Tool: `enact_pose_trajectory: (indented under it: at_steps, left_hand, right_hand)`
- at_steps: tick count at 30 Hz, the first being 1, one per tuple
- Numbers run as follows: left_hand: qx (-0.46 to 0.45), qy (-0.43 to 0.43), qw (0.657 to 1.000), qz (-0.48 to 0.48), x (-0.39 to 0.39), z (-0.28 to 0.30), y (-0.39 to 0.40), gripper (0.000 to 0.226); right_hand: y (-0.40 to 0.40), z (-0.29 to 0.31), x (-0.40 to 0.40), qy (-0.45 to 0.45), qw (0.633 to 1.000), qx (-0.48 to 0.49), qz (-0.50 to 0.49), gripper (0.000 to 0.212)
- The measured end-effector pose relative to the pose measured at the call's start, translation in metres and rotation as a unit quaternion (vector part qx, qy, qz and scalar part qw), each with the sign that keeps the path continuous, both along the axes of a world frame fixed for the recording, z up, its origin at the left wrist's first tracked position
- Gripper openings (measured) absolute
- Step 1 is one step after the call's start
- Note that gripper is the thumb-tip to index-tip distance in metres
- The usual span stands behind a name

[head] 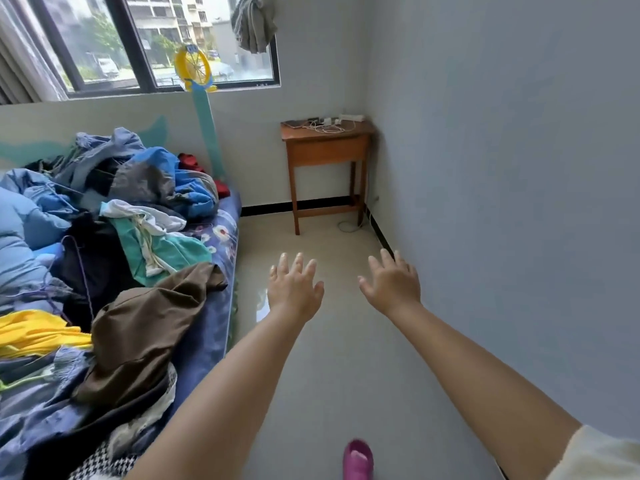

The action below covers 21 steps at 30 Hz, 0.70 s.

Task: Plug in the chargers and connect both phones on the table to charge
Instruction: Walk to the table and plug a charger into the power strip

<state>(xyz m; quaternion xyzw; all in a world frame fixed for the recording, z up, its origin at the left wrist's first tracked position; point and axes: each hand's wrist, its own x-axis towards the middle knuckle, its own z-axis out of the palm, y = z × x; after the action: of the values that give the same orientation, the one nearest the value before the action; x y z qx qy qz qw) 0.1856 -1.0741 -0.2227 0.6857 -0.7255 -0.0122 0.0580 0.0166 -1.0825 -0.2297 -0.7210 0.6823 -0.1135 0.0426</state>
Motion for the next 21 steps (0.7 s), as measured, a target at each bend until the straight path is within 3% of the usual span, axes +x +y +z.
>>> enact_pose_trajectory:
  at_steps: [9, 21]
  left_hand:
    - [0.008, 0.025, 0.999, 0.033, 0.013, 0.001, -0.254, 0.051]
    - [0.024, 0.029, 0.999, 0.033, 0.073, -0.018, -0.580, 0.052]
  right_hand:
    - [-0.268, -0.002, 0.008, -0.016, 1.000, 0.014, 0.003, 0.054]
    - [-0.604, -0.012, 0.079, -0.026, 0.999, 0.013, 0.017, 0.053]
